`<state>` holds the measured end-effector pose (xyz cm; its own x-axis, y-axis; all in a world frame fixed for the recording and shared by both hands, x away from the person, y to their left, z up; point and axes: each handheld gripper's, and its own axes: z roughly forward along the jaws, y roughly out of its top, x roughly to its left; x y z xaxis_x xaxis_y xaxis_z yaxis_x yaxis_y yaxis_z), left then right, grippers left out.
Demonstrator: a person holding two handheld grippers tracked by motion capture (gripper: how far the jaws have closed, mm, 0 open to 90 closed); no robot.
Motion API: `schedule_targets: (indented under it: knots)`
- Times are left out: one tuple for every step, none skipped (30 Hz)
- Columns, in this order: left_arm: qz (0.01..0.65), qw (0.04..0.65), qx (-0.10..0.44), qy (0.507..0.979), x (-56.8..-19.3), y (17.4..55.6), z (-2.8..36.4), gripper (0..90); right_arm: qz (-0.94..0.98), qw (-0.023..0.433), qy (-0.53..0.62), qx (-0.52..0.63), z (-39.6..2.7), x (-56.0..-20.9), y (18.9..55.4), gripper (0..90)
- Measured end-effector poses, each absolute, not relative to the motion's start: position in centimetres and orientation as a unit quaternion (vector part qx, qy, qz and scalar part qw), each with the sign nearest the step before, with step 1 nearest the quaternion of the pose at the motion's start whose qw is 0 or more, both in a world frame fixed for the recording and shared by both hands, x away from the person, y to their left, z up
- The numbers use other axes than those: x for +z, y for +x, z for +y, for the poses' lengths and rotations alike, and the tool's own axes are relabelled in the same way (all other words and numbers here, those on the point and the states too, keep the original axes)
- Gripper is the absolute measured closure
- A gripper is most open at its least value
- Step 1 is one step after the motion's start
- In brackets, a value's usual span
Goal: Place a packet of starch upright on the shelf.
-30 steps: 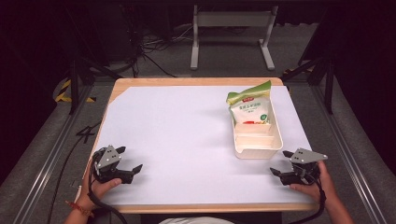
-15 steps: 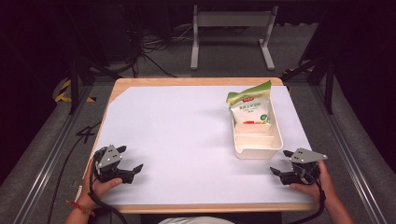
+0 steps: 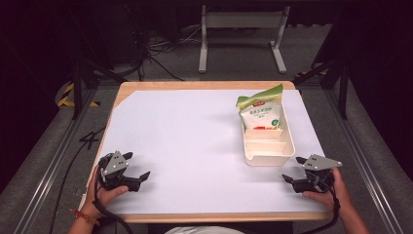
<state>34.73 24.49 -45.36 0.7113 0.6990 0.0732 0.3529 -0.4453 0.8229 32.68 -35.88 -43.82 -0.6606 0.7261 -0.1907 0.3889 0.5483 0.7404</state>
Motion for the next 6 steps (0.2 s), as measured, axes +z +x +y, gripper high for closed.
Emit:
schedule_targets:
  knots:
    - [0.318, 0.419, 0.207, 0.825, -45.35, 34.78, 24.45, 7.2, 0.844, 0.246, 0.331, 0.342, -35.89, -43.82, 32.66, 17.9]
    - [0.317, 0.418, 0.206, 0.826, -45.34, 34.81, 24.41, 7.2, 0.844, 0.246, 0.331, 0.342, -35.9, -43.82, 32.65, 17.9]
    - [0.318, 0.417, 0.207, 0.826, -45.33, 34.82, 24.37, 7.2, 0.844, 0.246, 0.331, 0.343, -35.93, -43.81, 32.64, 17.8]
    - [0.317, 0.417, 0.206, 0.826, -45.33, 34.86, 24.32, 7.1, 0.844, 0.245, 0.331, 0.344, -35.96, -43.82, 32.65, 17.8]
    - [0.316, 0.417, 0.204, 0.827, -45.35, 34.91, 24.27, 7.1, 0.843, 0.245, 0.332, 0.345, -36.0, -43.83, 32.66, 17.8]
    - [0.317, 0.415, 0.205, 0.828, -45.35, 34.95, 24.24, 7.1, 0.843, 0.244, 0.332, 0.345, -36.03, -43.83, 32.68, 17.8]
